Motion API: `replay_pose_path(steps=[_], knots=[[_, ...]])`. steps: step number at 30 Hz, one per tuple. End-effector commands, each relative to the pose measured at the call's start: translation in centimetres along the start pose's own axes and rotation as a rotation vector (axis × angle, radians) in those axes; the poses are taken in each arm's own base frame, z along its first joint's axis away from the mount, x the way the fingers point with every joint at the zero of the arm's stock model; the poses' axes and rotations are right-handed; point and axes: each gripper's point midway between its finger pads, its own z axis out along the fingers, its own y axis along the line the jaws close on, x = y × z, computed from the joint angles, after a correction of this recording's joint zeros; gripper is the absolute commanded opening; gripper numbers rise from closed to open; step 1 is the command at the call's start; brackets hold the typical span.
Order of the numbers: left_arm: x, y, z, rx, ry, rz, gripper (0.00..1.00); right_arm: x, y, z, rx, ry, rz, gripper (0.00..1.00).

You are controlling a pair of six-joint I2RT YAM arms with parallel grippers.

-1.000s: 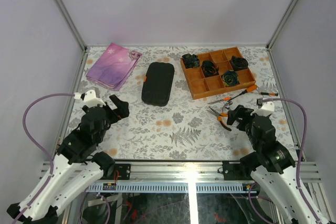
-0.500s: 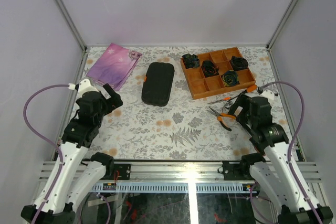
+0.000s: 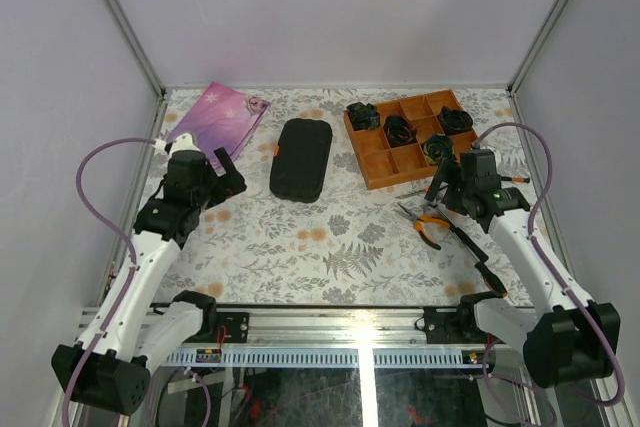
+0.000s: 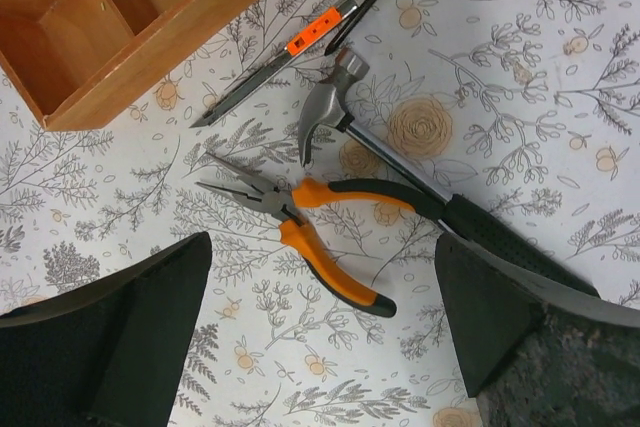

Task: Sort the tools into containers
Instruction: Move the storage box to the center of the board.

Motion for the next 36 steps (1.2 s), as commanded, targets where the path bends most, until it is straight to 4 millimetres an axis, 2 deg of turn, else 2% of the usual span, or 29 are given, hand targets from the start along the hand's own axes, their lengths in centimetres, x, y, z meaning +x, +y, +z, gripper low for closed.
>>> replay_pose_path(steps=[1,6,10,15,19,22,25,30,33,36], knots=[[-1.6,-1.5,0.4,0.071,-0.044,0.019,1.0,-2.3,1.3,0.1,-0.037,-0.03,-0.039,1.0],[-1.6,-1.8,0.8,0.081,-0.036,0.033,1.0,-1.9,5.3,0.6,-0.245,0.037,-0.074,0.97],[-2.0,-3.3,1.9,0.128,0.004,-0.01,1.0,-1.9,6.9,1.0,-0.311,0.041,-0.054,0.99],[-2.3,-5.7,5.1,0.176,0.083,-0.107,1.0,-1.6,9.0,1.3,-0.323,0.057,-0.09,0.99],[-2.7,-6.0,8.2,0.143,0.12,-0.149,1.0,-1.2,11.7,1.2,-0.348,0.053,-0.117,0.99],[-3.4,-6.1,9.6,0.127,0.113,-0.131,1.0,-1.0,13.7,1.3,-0.369,0.052,-0.12,0.99],[-4.1,-6.0,9.9,0.108,0.105,-0.1,1.0,-1.1,15.6,1.6,-0.362,0.06,-0.133,1.0],[-6.0,-5.8,9.1,0.087,0.049,-0.063,1.0,-1.3,18.1,2.8,-0.288,0.124,-0.123,0.99],[-7.3,-5.6,9.1,0.085,-0.005,-0.059,1.0,-1.0,19.8,3.6,-0.311,0.18,-0.116,0.99],[-8.2,-5.9,9.4,0.118,-0.009,-0.083,1.0,-1.4,20.4,4.8,-0.306,0.168,-0.117,0.99]])
